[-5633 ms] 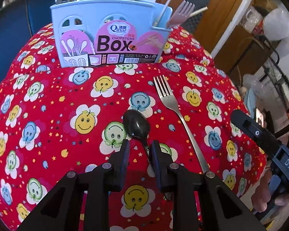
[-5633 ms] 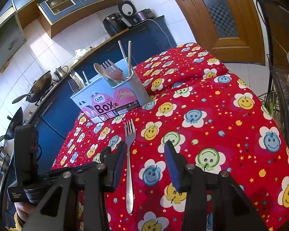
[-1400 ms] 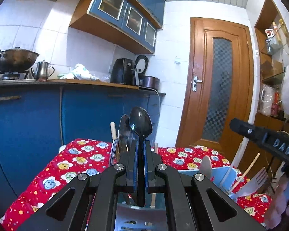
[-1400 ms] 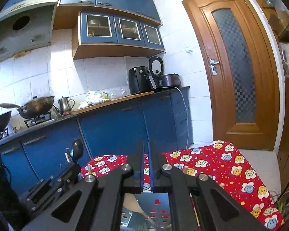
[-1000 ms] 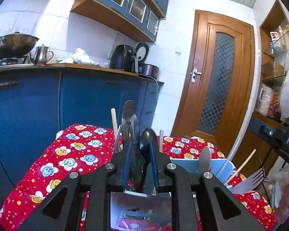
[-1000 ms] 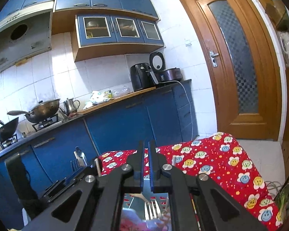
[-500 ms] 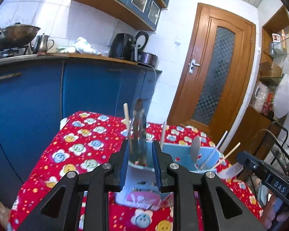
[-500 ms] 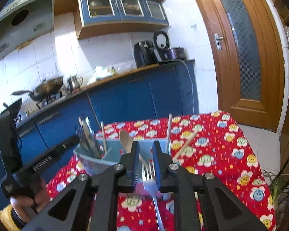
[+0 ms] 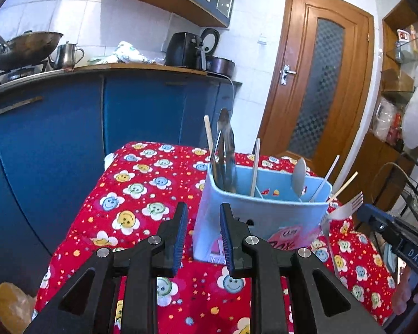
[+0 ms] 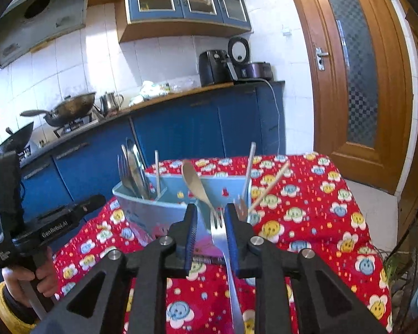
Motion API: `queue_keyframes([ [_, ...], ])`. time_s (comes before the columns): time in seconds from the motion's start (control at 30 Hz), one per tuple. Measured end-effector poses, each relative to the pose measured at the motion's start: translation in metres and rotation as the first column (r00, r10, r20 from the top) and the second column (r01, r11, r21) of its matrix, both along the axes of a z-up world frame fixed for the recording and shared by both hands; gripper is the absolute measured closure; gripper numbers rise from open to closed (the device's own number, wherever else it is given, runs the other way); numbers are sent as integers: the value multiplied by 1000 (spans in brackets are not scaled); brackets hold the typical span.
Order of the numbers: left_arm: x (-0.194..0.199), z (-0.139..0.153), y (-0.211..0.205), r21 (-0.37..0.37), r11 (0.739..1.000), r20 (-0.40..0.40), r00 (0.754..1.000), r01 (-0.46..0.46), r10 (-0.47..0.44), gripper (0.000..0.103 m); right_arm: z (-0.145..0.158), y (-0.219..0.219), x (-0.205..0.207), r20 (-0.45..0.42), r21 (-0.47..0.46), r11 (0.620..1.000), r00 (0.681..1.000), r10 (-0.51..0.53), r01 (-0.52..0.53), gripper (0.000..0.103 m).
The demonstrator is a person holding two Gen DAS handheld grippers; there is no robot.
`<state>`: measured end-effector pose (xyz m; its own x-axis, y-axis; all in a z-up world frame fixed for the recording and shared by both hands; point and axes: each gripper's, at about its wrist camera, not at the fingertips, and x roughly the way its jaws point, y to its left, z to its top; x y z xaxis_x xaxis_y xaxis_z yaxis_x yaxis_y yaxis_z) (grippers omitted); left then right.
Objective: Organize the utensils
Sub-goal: 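Lower the spoon into the holder with left tool while right tool lowers the fork in, opening both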
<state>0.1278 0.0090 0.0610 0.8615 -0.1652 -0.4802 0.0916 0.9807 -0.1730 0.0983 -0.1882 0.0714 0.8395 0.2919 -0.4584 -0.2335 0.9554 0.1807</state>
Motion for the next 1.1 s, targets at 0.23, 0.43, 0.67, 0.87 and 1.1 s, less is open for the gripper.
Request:
queue_keyframes([
  [0.23, 5, -9, -2, 14, 1000, -23, 1000, 15, -14, 79, -25, 8, 15, -123, -97, 995, 992, -27, 15, 75],
  [0.43, 9, -17, -4, 6, 999, -39, 999, 33, -32, 79, -38, 15, 32, -191, -154, 988, 981, -31, 2, 73],
  [0.67, 12, -19, -2, -13, 999, -46, 998, 38, -39, 80, -40, 10, 48, -252, -41, 998, 967, 32, -44, 73],
  [0.87, 12, -20, -3, -10, 999, -45, 998, 39, -40, 80, -39, 2, 49, -264, 80, 995, 961, 77, -57, 71],
  [1.1, 11, -20, -6, -1, 999, -39, 998, 43, -43, 80, -36, -7, 45, -251, 169, 983, 961, 115, -74, 76],
])
